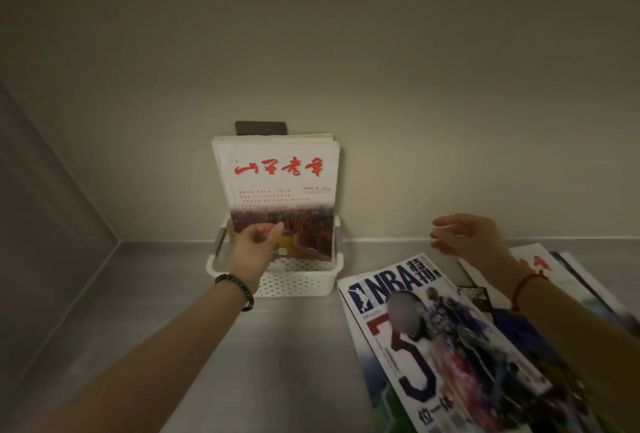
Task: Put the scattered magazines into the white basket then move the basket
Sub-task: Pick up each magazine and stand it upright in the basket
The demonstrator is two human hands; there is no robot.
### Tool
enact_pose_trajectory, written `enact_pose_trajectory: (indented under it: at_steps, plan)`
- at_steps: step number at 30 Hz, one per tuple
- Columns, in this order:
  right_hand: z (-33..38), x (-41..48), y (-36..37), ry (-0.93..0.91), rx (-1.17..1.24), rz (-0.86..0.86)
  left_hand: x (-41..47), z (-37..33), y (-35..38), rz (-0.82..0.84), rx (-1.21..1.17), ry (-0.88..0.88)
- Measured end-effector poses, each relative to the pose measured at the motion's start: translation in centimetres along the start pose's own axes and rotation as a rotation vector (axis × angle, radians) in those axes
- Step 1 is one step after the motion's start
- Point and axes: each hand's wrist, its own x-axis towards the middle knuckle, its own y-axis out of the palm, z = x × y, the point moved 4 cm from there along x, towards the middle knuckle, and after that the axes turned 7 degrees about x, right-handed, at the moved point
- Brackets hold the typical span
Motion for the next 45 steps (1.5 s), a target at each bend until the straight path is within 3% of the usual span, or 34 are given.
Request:
enact_pose_trajectory:
  at_steps: [12, 17, 21, 28, 35, 37, 40, 45]
  plan:
    - [-8.6, -4.0, -12.6, 0.256, -0.058, -0.006, -9.4, 6.0, 13.9, 0.171, 0.087, -0.192]
    - [-13.4, -5.0, -12.4, 0.378, -0.297, 0.156, -11.9, 9.1, 16.2, 0.085, 0.237, -0.306]
    - [-15.9, -5.7, -10.9, 0.499, -0.23, 0.244, -13.9, 10.9, 17.1, 0.027, 0.113, -0.389]
    - [-17.4, -5.4, -10.2, 0.443, -0.295, 0.312, -14.7, 11.9, 16.4, -0.034, -0.048, -0.5]
    - [-18.4, -6.2, -12.6, 0.666, -0.328, 0.568, -17.0, 10.8, 19.0, 0.178, -0.006, -0.43]
    - [-18.1, -6.2, -13.1, 0.681, -0.242, 0.582, -17.1, 10.1, 19.5, 0.205, 0.002, -0.394]
    - [-16.5, -5.6, -13.5, 0.63, -0.081, 0.472, -16.9, 8.4, 19.4, 0.264, -0.006, -0.319]
    - [-10.5, -4.3, -11.7, 0.412, -0.027, 0.406, -14.5, 4.1, 16.2, 0.275, -0.049, -0.179]
